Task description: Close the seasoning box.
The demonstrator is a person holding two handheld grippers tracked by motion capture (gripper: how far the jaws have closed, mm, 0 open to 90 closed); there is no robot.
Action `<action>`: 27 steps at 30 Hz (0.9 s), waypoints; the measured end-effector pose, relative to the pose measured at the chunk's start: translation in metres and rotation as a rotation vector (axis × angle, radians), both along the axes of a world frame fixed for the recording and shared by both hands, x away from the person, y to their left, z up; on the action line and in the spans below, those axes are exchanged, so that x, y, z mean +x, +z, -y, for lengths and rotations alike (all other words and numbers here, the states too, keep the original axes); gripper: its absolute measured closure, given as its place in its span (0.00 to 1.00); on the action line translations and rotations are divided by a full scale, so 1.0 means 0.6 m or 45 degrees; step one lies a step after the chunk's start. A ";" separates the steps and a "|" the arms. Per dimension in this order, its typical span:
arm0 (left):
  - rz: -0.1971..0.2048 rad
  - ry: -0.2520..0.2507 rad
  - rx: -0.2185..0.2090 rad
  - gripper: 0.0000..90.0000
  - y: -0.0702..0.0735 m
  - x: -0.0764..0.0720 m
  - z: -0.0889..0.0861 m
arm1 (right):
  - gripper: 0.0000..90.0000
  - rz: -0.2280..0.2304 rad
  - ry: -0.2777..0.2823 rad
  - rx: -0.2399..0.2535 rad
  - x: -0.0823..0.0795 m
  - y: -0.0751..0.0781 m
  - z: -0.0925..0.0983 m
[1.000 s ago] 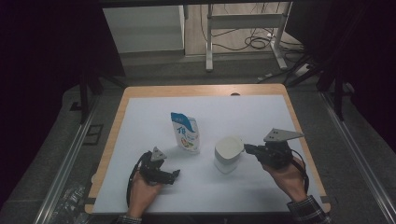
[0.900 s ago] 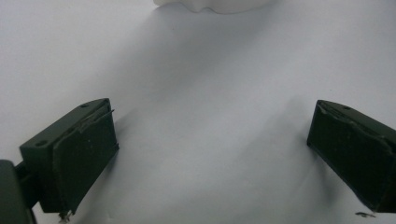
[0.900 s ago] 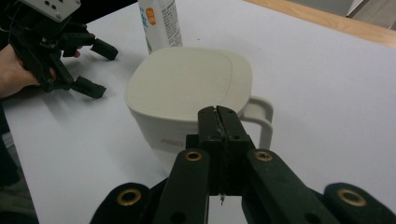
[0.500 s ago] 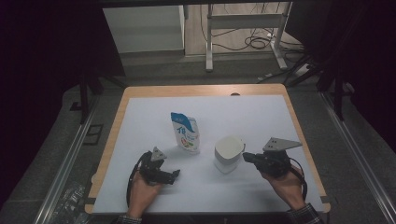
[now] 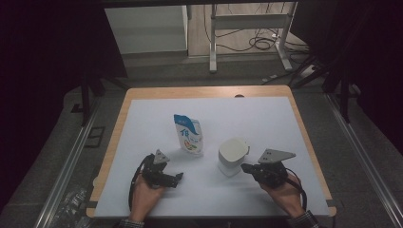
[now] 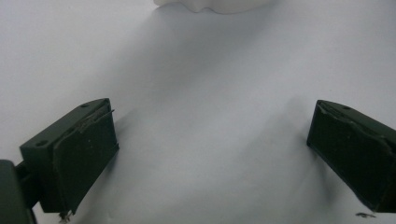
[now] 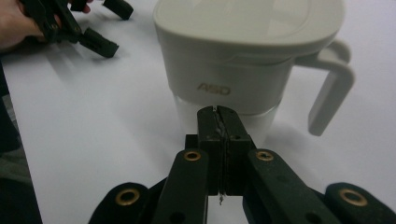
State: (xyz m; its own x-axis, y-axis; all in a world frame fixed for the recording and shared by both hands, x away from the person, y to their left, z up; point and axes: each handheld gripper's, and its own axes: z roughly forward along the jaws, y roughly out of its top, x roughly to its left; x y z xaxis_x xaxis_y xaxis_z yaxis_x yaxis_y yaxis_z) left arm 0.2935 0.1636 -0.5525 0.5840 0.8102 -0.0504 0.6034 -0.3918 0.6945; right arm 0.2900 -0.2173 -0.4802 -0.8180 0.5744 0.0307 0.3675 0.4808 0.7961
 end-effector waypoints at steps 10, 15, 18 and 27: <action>0.000 -0.002 0.003 0.02 0.000 0.000 0.000 | 0.98 -0.033 0.023 -0.033 0.000 -0.026 -0.013; 0.000 -0.002 0.003 0.02 0.000 0.000 0.000 | 0.98 -0.034 0.038 -0.067 0.003 -0.038 -0.024; 0.000 -0.002 0.003 0.02 0.000 0.000 0.000 | 0.99 -0.040 0.055 -0.078 0.007 -0.043 -0.026; 0.000 -0.003 0.003 0.02 0.000 0.000 0.000 | 0.99 -0.030 0.075 -0.111 0.010 -0.054 -0.037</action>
